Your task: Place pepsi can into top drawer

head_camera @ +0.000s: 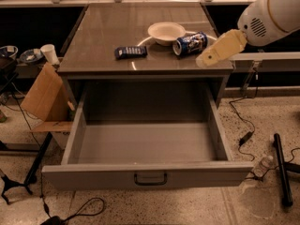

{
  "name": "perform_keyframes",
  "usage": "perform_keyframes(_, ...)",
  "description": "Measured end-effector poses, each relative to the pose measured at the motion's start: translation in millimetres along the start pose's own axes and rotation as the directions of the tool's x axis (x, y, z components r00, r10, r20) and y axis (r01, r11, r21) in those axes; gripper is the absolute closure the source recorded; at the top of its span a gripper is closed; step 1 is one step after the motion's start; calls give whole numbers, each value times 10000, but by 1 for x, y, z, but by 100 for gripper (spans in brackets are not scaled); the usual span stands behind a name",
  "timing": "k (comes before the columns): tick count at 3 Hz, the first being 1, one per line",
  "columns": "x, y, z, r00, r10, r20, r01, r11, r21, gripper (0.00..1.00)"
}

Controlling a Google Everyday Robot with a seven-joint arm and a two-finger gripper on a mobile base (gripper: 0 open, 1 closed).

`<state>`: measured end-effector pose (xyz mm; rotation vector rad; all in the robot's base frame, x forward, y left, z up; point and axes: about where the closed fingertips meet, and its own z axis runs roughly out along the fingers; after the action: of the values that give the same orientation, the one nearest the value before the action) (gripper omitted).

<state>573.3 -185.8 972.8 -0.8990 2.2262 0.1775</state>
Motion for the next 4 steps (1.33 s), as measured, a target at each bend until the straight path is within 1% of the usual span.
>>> perform_keyframes(1, 2, 0, 0, 9998, 178, 92, -179, 9998, 109, 0)
perform_keyframes(2, 2, -9, 21, 9968, 787, 123, -791, 9960, 411, 0)
perform_keyframes(3, 4, -22, 55, 9832, 1774, 439, -1802, 9812, 693, 0)
perform_keyframes(4, -5, -50, 83, 9613, 2596, 921, -2696, 9552, 1221, 0)
